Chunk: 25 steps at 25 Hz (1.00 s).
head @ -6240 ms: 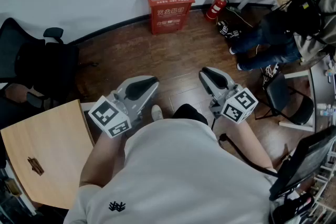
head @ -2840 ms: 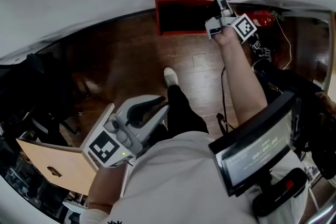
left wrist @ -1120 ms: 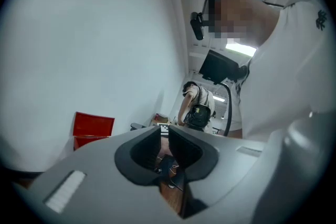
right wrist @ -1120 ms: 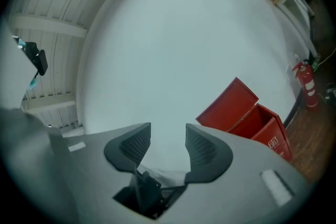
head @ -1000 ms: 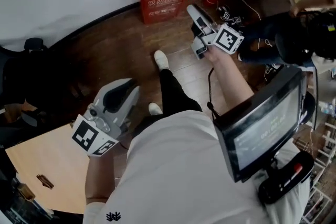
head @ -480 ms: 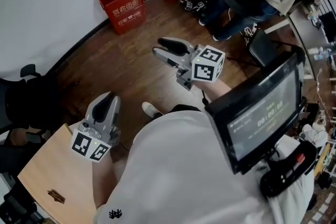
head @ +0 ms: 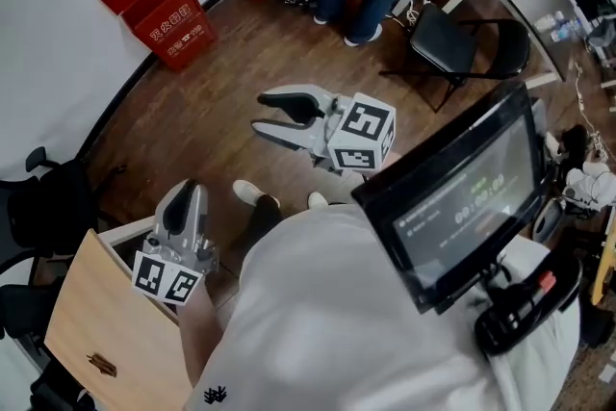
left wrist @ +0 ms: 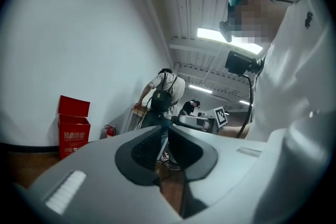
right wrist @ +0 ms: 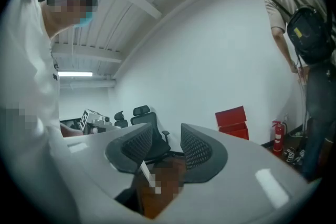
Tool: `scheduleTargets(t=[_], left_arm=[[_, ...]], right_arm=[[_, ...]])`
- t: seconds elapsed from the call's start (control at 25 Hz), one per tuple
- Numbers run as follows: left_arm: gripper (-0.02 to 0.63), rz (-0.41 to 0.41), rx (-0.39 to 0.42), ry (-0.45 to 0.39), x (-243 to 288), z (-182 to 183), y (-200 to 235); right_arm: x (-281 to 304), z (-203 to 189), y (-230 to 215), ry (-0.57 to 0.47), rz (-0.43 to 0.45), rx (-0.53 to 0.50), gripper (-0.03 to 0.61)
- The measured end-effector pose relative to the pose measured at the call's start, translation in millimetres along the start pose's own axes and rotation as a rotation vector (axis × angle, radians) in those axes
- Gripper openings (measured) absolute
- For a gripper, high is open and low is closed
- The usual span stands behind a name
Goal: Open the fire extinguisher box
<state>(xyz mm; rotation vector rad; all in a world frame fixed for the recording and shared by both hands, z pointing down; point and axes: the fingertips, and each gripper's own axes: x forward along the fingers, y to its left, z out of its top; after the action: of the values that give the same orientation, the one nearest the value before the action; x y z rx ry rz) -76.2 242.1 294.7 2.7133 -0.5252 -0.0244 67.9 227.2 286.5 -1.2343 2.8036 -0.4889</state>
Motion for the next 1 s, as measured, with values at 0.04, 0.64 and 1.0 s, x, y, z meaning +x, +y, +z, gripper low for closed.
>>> scheduleTargets(t=[0.04,0.64,1.0], left_arm=[[0.041,-0.004,-0.003,0.004,3.1,-5.5,-14.1],[0.041,-0.157,0.083,0.142,59.5,-23.2,-124.6],[0.04,-0.219,0.084,0.147,76.4,-28.1,-139.0]], right_arm=[[-15.4,-4.2,4.5,0.005,-0.007,-0.013,0.169],[-132.0,-16.0,21.7,0.011,-0.139,-0.118,0.153],[-149.6,-21.7,15.7,0.02,-0.184,-0.119,0.147]])
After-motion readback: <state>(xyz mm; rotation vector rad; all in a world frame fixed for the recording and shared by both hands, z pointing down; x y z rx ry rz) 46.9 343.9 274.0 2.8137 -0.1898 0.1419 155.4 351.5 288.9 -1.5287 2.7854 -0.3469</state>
